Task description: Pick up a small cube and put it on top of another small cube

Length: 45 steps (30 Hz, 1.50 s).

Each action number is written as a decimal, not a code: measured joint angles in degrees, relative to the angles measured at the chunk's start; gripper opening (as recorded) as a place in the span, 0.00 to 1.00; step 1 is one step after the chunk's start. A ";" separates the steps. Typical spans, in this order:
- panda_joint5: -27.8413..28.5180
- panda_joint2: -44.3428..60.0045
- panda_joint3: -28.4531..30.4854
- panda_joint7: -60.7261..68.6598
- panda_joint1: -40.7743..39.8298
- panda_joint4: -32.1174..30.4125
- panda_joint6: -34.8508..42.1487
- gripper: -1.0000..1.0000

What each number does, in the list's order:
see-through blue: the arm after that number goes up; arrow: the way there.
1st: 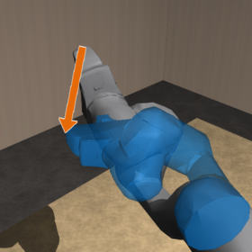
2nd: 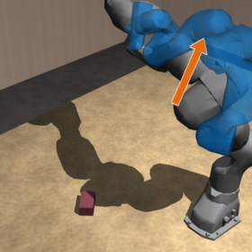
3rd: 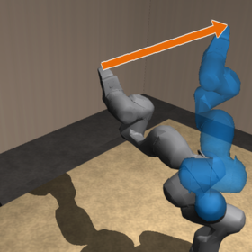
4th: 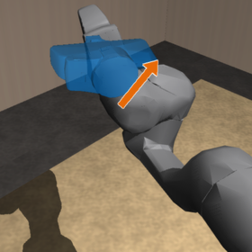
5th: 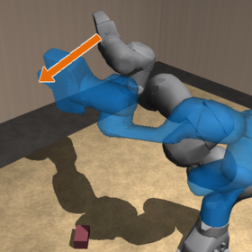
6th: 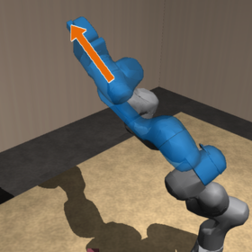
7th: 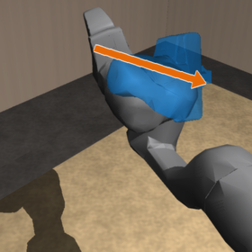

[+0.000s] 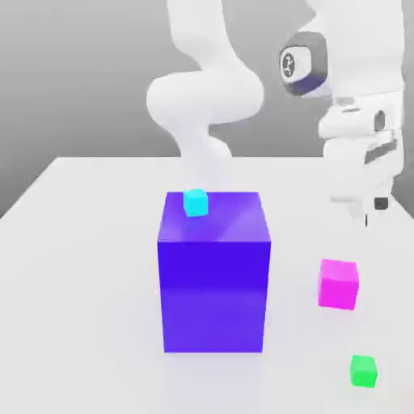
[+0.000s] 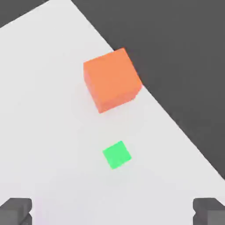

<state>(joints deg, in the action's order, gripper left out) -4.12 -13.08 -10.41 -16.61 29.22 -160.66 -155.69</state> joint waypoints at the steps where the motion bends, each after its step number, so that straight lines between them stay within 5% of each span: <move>1: -0.03 2.52 -1.07 1.86 1.74 -1.89 -1.72 0.50; 5: 5.31 13.85 -2.49 1.33 4.89 -4.13 -10.20 0.50; 9: 12.50 22.45 3.97 -3.63 9.13 -3.10 -17.35 0.50; 10: 13.32 23.86 5.30 -4.23 10.26 -2.89 -18.55 0.00; 17: 13.59 23.89 5.32 -4.45 10.21 -2.89 -18.51 0.00; 24: 3.21 10.64 2.39 3.02 10.27 -4.84 -7.34 0.00; 37: 4.05 20.70 8.46 14.71 -0.58 19.51 7.03 0.00; 42: 4.71 29.92 9.44 15.38 -0.93 22.22 0.50 0.00; 43: 4.77 31.00 9.48 15.35 -0.92 22.31 -0.49 1.00; 45: 4.77 31.00 9.48 15.35 -0.92 22.31 -0.49 1.00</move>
<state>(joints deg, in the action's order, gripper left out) 0.65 17.91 -0.92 -1.27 28.30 -138.35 -156.18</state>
